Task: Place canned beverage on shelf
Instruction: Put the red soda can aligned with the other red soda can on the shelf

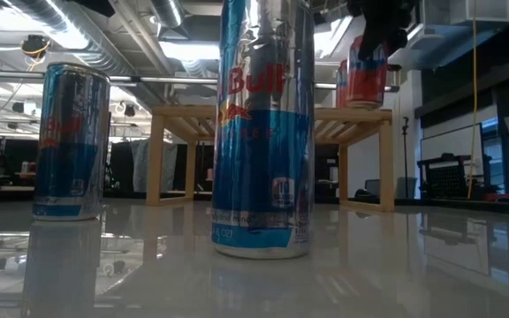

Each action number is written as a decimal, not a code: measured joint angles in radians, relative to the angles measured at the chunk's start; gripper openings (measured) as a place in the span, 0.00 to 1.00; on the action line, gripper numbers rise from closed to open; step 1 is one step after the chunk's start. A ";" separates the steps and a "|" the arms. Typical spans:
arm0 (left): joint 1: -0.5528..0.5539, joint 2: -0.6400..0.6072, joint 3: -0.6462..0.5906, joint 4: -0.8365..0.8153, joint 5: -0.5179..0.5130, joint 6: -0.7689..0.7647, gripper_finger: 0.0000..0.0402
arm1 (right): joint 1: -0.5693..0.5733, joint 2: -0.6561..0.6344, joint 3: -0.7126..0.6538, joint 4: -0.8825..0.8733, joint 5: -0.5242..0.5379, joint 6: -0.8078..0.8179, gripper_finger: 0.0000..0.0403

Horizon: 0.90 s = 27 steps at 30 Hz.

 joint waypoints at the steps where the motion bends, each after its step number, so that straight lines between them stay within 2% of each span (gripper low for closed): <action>1: 0.000 0.000 0.000 0.001 0.000 0.000 0.81 | -0.004 0.003 0.000 0.004 0.000 -0.008 0.68; 15: 0.000 0.000 0.000 0.008 0.001 0.000 0.81 | -0.003 0.035 0.003 0.019 0.003 -0.035 0.69; 22: 0.000 0.000 0.000 0.008 0.003 0.000 0.81 | -0.003 0.038 0.001 0.035 0.070 -0.032 0.95; 27: 0.000 0.000 0.000 0.008 0.005 0.000 0.81 | -0.003 0.038 0.001 0.035 0.066 -0.032 0.95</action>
